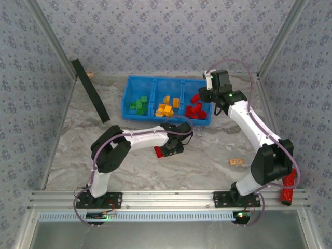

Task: Sort the legos into containers by color
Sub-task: Pick up the lego from the middle-left of the table.

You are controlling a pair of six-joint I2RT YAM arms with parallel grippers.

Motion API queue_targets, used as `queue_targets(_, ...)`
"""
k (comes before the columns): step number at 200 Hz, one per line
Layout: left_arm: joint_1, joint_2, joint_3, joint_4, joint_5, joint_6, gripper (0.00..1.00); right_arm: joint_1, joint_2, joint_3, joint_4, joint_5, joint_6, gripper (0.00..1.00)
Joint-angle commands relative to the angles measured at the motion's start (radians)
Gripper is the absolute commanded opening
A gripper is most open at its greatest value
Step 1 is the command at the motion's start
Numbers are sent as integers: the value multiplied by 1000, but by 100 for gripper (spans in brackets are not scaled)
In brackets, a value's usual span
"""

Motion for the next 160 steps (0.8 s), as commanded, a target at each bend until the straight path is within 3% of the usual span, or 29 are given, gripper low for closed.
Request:
queue_targets(1, 16, 19, 46, -48, -21, 42, 44, -4, -36, -37, -13, 24, 32, 45)
queue_targets(108, -15, 29, 15, -61, 79, 67, 27, -27, -105, -54, -90, 25, 44, 46)
queue_targets(160, -25, -96, -19, -87, 94, 91, 25, -42, -138, -84, -127, -28, 71, 46)
